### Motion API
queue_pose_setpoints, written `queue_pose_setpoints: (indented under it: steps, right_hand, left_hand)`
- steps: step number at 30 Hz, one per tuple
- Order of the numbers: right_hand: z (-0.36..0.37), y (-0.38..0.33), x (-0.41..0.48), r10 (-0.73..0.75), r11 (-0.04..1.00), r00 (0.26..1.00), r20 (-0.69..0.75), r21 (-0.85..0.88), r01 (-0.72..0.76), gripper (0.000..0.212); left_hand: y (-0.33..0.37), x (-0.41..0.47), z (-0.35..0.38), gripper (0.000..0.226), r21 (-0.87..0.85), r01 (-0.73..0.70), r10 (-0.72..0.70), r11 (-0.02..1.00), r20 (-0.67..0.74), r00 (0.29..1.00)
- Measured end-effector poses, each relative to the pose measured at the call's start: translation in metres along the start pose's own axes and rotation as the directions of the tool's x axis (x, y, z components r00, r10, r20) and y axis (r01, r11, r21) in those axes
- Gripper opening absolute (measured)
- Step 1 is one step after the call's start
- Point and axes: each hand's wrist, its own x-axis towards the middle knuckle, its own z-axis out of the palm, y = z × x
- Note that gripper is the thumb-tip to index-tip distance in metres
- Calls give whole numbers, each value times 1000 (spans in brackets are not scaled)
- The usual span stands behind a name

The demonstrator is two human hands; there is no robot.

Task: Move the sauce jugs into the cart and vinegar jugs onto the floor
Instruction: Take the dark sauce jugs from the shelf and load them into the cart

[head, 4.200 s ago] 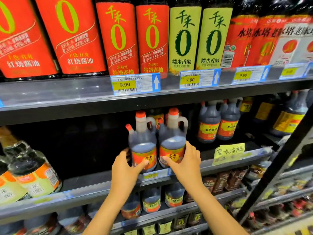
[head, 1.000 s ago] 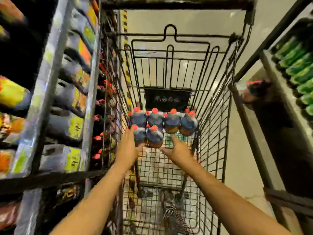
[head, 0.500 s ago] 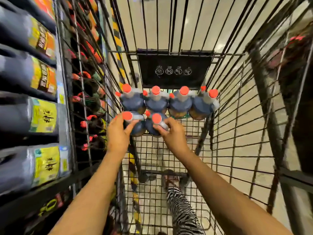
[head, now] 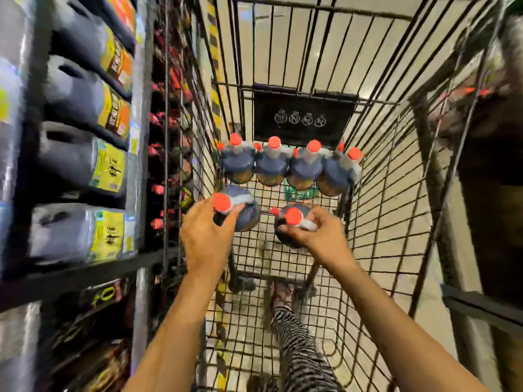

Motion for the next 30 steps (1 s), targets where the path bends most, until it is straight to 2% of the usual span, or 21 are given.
queue_pose_setpoints:
  steps: [5, 10, 15, 19, 23, 25, 30]
  right_hand:
    - [-20, -42, -80, -169, 983, 986, 5, -71, 169, 45]
    - [-23, -79, -172, -326, 939, 938, 119, -78, 336, 36]
    - [-12, -118, -264, -436, 899, 882, 179, 51, 434, 52]
    - [6, -145, -332, -536, 841, 797, 277, 95, 533, 66]
    - [28, -171, -395, -590, 806, 723, 360, 210, 553, 63]
    - [40, -184, -423, -617, 784, 668, 417, 246, 570, 52]
    - [79, -216, -485, -696, 703, 520, 496, 323, 633, 62]
  left_hand:
    - [34, -56, -86, 39, -97, -86, 75, 992, -109, 991]
    - [62, -122, -185, 28, -71, -238, 207, 969, -297, 932]
    - [68, -198, -278, 37, -21, -275, 238, 961, -447, 863]
    - [69, -257, -350, 34, 92, -293, 295, 952, -539, 789]
    - [64, -313, -412, 35, 165, -266, 310, 950, -609, 730]
    - [62, -338, -440, 34, 211, -244, 322, 946, -657, 681]
    - [55, -394, -501, 32, 364, -152, 386, 919, -751, 536]
